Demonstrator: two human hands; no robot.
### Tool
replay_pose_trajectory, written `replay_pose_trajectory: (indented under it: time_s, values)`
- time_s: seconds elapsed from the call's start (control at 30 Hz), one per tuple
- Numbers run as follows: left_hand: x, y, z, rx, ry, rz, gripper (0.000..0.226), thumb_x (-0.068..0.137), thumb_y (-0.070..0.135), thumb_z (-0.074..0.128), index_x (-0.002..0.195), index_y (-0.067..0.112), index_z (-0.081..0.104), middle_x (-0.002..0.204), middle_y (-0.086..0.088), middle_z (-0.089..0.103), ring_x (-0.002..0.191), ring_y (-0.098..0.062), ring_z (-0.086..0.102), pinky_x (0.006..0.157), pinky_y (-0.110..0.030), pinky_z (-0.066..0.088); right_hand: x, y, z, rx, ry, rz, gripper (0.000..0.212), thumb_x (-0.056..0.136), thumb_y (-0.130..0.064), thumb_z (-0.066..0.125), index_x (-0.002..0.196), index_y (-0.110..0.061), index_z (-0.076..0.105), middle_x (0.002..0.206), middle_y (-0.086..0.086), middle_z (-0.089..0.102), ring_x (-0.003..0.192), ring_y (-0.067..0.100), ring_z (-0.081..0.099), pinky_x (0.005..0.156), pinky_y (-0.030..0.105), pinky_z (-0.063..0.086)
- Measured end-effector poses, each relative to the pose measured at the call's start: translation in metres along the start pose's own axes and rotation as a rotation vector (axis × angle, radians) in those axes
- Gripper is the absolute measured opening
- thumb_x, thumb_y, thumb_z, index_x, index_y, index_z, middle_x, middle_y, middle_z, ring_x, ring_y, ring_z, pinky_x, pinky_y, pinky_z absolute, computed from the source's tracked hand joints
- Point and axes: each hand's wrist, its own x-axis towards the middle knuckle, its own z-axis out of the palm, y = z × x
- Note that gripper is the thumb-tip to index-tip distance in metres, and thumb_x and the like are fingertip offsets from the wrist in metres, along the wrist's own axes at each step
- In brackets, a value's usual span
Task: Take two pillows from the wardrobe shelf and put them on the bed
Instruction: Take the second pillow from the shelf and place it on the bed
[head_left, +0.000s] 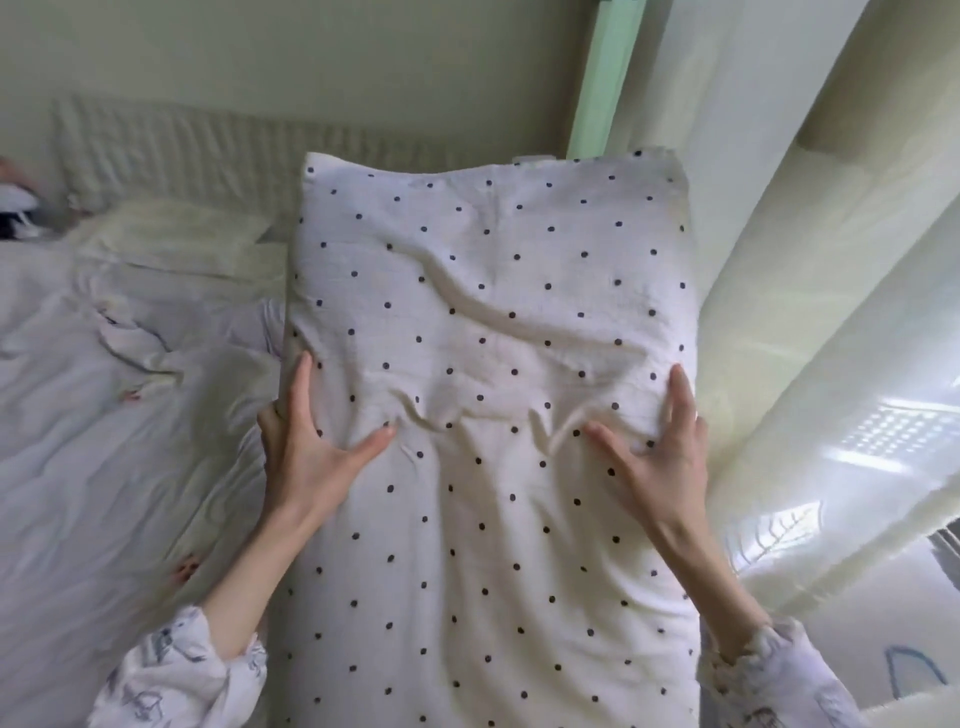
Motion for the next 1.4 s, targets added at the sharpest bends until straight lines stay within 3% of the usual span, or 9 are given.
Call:
replay_pose_trajectory:
  time_s: [0.27, 0.4, 0.7, 0.87, 1.1, 1.23, 1.4]
  values:
    - [0.104, -0.004, 0.060, 0.108, 0.087, -0.067, 0.105, 0.048, 0.060, 0.076, 0.131, 0.061, 0.012, 0.143, -0.004, 0.026, 0.129, -0.009, 0.022, 0.106, -0.031, 0.022, 0.136, 0.040, 0.073, 0.086, -0.103, 0.052, 0.104, 0.062, -0.059, 0.071, 0.144, -0.037, 0.011, 0.142, 0.002, 0.032, 0.129, 0.012, 0.029, 0.095, 0.025, 0.026]
    - [0.174, 0.007, 0.100, 0.161, 0.170, -0.074, 0.100, 0.049, 0.060, 0.074, 0.128, 0.065, 0.012, 0.136, -0.006, 0.029, 0.126, -0.018, 0.030, 0.109, -0.042, 0.027, 0.225, 0.055, 0.110, 0.137, -0.137, 0.034, 0.105, 0.061, -0.060, 0.070, 0.145, -0.036, 0.011, 0.143, -0.003, 0.033, 0.126, 0.006, 0.027, 0.096, 0.022, 0.023]
    - [0.320, 0.024, 0.153, 0.193, 0.285, -0.107, 0.101, 0.049, 0.060, 0.072, 0.126, 0.068, 0.008, 0.134, -0.007, 0.023, 0.129, -0.026, 0.029, 0.108, -0.050, 0.029, 0.401, 0.049, 0.187, 0.182, -0.194, -0.011, 0.102, 0.059, -0.065, 0.068, 0.140, -0.046, 0.010, 0.130, -0.004, 0.035, 0.123, 0.020, 0.039, 0.093, 0.030, 0.029]
    - [0.404, 0.006, 0.178, 0.196, 0.327, -0.135, 0.106, 0.046, 0.060, 0.072, 0.131, 0.062, 0.009, 0.135, -0.011, 0.024, 0.128, -0.028, 0.031, 0.106, -0.050, 0.032, 0.482, 0.052, 0.249, 0.182, -0.210, -0.045, 0.102, 0.058, -0.065, 0.069, 0.139, -0.046, 0.012, 0.131, -0.005, 0.034, 0.111, 0.011, 0.040, 0.089, 0.028, 0.029]
    - [0.563, -0.037, 0.208, 0.207, 0.346, -0.175, 0.108, 0.043, 0.064, 0.070, 0.133, 0.057, 0.011, 0.123, -0.011, 0.031, 0.115, -0.031, 0.040, 0.102, -0.052, 0.036, 0.609, 0.051, 0.360, 0.156, -0.228, -0.062, 0.103, 0.053, -0.074, 0.065, 0.138, -0.048, 0.011, 0.137, 0.000, 0.034, 0.115, 0.019, 0.042, 0.084, 0.034, 0.034]
    - [0.648, -0.052, 0.219, 0.214, 0.344, -0.199, 0.108, 0.043, 0.066, 0.069, 0.131, 0.060, 0.007, 0.130, -0.014, 0.029, 0.122, -0.033, 0.036, 0.104, -0.053, 0.033, 0.677, 0.042, 0.414, 0.141, -0.220, -0.076, 0.100, 0.057, -0.069, 0.069, 0.137, -0.048, 0.013, 0.131, -0.005, 0.034, 0.104, 0.009, 0.035, 0.083, 0.032, 0.032]
    - [0.729, -0.067, 0.241, 0.228, 0.341, -0.214, 0.109, 0.049, 0.064, 0.072, 0.133, 0.059, 0.004, 0.132, -0.014, 0.027, 0.124, -0.032, 0.033, 0.105, -0.049, 0.031, 0.753, 0.043, 0.471, 0.139, -0.255, -0.071, 0.100, 0.057, -0.066, 0.072, 0.137, -0.049, 0.013, 0.125, -0.009, 0.032, 0.106, 0.008, 0.035, 0.087, 0.033, 0.034]
